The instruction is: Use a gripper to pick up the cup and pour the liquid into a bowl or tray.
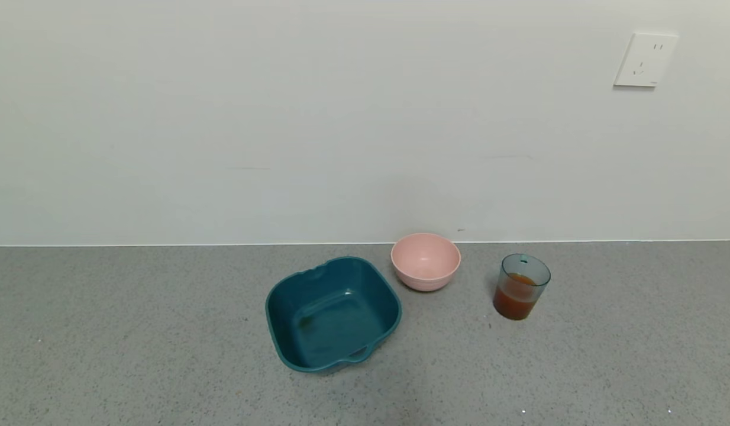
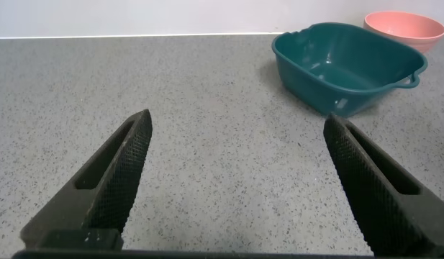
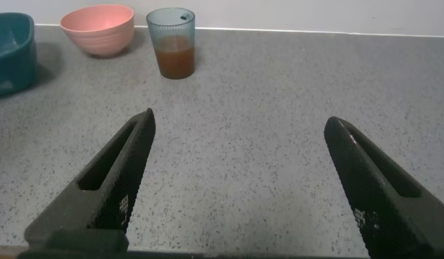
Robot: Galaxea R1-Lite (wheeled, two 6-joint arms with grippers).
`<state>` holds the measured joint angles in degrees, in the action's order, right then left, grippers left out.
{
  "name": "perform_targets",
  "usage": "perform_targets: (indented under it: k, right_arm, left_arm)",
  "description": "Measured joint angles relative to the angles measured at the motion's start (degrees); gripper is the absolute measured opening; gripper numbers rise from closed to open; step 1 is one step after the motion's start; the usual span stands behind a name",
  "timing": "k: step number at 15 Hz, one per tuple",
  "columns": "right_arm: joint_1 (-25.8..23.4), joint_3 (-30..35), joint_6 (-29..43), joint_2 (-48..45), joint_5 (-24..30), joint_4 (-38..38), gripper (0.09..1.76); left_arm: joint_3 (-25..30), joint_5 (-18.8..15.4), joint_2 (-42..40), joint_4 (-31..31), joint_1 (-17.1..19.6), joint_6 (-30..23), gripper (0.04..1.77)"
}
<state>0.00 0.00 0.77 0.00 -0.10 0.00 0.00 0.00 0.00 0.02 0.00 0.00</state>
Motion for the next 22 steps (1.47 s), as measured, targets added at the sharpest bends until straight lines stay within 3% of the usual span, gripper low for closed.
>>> perform_targets:
  k: [2, 9, 18, 22]
  right_arm:
    - [0.0, -0.7, 0.0, 0.0, -0.2, -0.2, 1.71]
    - [0.1, -13.6, -4.4, 7.1, -0.5, 1.4, 1.71]
    - [0.4, -34.7, -5.7, 41.2, -0.3, 1.0, 1.71]
    - [3.1, -38.7, -5.5, 56.2, -0.2, -1.0, 1.71]
  left_arm:
    - [0.0, 0.0, 0.0, 0.0, 0.0, 0.0, 1.72]
    - [0.0, 0.0, 0.0, 0.0, 0.0, 0.0, 1.72]
    - [0.0, 0.0, 0.0, 0.0, 0.0, 0.0, 1.72]
    - [0.0, 0.0, 0.0, 0.0, 0.0, 0.0, 1.72]
